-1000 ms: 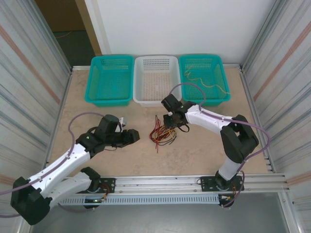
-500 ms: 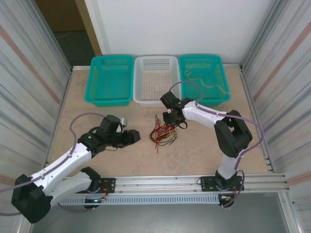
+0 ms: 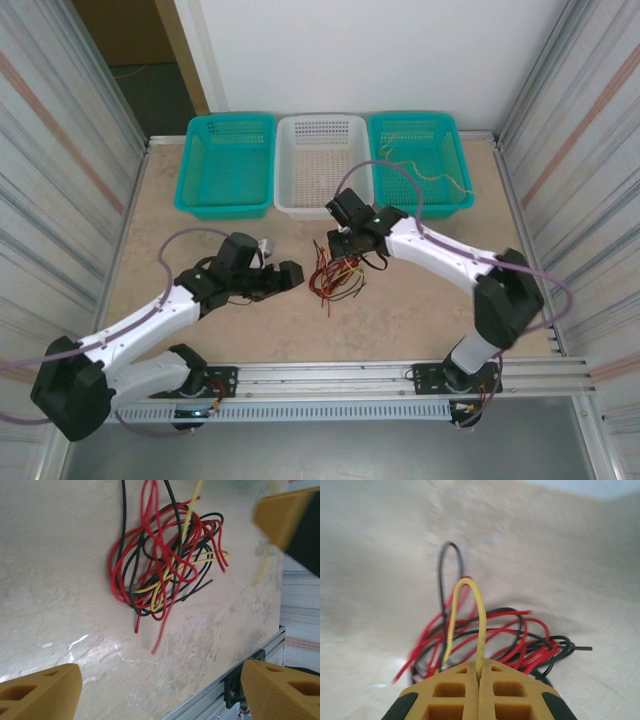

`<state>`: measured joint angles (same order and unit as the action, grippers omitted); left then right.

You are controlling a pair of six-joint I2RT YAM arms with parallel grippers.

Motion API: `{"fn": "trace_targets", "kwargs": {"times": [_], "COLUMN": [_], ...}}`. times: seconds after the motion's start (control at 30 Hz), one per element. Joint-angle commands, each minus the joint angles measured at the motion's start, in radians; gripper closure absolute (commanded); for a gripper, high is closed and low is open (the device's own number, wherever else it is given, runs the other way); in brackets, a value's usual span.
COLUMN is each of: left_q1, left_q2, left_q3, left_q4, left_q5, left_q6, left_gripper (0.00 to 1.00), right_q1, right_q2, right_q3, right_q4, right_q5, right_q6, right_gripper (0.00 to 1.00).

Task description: Untangle the cables

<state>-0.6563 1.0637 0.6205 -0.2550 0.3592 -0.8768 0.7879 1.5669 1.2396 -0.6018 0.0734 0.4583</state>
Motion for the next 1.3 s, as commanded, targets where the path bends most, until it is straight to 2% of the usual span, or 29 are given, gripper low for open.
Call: {"fn": "trace_targets", "kwargs": {"times": [0.0,0.1,0.2,0.4,0.53,0.57,0.7,0.87,0.97,1.03,1.13,1.2,1.27], "left_q1": [-0.009,-0.011,-0.012,-0.034,-0.058,-0.062,-0.068,-0.068,-0.068,-0.067,-0.066,-0.066,-0.067], "left_q2": [0.058,0.115,0.174,0.257,0.218,0.203,0.12,-0.012,-0.061,-0.085,-0.106,-0.111,-0.116], "left_q3": [0.066,0.126,0.166,0.181,0.138,0.131,0.139,0.223,0.267,0.266,0.244,0.216,0.18], "left_q4": [0.136,0.166,0.204,0.246,0.28,0.278,0.213,-0.013,-0.127,-0.136,-0.107,-0.084,-0.076], "left_q5": [0.036,0.039,0.04,0.058,0.039,0.036,0.03,-0.033,-0.099,-0.115,-0.099,-0.087,-0.085], "left_q6": [0.008,0.032,0.039,0.033,0.032,0.034,0.082,0.244,0.306,0.313,0.287,0.261,0.238], "left_gripper": [0.13,0.1,0.11,0.31,0.36,0.36,0.19,0.08,0.11,0.13,0.13,0.14,0.14], "right_q1": [0.026,0.039,0.062,0.092,0.091,0.09,0.09,0.09,0.09,0.089,0.068,0.017,-0.08], "right_q2": [-0.148,-0.225,-0.281,-0.401,-0.448,-0.45,-0.437,-0.431,-0.445,-0.456,-0.45,-0.43,-0.392], "right_q3": [-0.014,-0.021,0.004,0.055,0.081,0.09,0.121,0.141,0.135,0.13,0.148,0.185,0.24], "right_q4": [0.026,0.056,0.041,0.02,0.014,0.01,-0.018,-0.038,-0.028,-0.016,-0.032,-0.054,-0.081], "right_q5": [-0.041,-0.086,-0.079,-0.052,-0.031,-0.035,-0.029,-0.038,-0.053,-0.053,0.011,0.03,0.034], "right_q6": [-0.023,-0.015,-0.017,-0.032,-0.036,-0.04,-0.05,-0.046,-0.037,-0.031,-0.027,-0.04,-0.042], "right_gripper": [1.0,1.0,1.0,1.0,0.98,0.98,0.98,0.98,0.98,0.97,0.96,0.96,0.96]}}
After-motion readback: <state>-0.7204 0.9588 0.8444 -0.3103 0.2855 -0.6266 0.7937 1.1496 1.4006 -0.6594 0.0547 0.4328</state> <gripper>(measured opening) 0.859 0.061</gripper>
